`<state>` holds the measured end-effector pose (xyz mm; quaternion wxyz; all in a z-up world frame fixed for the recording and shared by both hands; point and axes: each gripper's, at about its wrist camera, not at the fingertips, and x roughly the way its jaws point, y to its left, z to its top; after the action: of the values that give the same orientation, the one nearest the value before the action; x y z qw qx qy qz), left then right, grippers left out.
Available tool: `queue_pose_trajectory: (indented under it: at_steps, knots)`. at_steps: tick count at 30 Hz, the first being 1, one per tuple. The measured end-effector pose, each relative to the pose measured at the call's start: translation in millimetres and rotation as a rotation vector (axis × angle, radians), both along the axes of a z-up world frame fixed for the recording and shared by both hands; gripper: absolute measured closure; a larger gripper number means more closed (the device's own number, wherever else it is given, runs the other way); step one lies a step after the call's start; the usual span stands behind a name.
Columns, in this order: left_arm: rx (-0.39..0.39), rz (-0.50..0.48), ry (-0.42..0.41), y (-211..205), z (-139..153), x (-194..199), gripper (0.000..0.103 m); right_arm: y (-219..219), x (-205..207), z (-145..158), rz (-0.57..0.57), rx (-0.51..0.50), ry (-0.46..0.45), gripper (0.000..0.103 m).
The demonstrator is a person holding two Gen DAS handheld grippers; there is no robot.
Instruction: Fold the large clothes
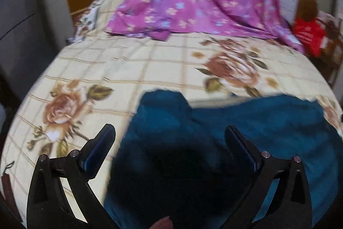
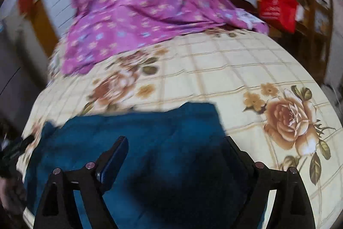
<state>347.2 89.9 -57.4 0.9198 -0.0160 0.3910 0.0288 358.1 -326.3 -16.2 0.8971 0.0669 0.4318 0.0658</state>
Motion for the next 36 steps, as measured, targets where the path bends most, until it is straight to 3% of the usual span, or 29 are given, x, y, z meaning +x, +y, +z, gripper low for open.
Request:
queue_pose_trajectory:
  at_steps: [4, 6, 9, 13, 17, 36]
  knots:
    - [-0.086, -0.056, 0.216, -9.6, -61.3, 7.9, 0.0, 19.2, -25.3, -38.5, 0.075, -0.073, 0.097, 0.013]
    - [-0.127, -0.038, 0.179, -5.8, -61.9, 5.5, 0.0, 17.2, -29.9, -61.2, 0.08, -0.056, 0.091, 0.004]
    - [-0.122, -0.041, 0.157, -7.8, -63.0, 4.8, 0.0, 12.3, -33.6, -68.2, 0.081, -0.026, 0.037, 0.001]
    - [-0.13, -0.046, 0.091, -6.5, -65.1, -3.5, 0.0, 9.1, -32.2, -77.8, 0.098, 0.006, 0.005, 0.0]
    - [-0.121, -0.025, 0.031, -9.0, -65.6, -16.1, 0.0, 16.3, -39.1, -81.5, 0.085, -0.032, -0.049, 0.0]
    - [-0.137, -0.009, 0.044, -10.5, -67.3, -13.0, 0.0, 13.6, -39.0, -83.6, 0.072, -0.01, -0.068, 0.0]
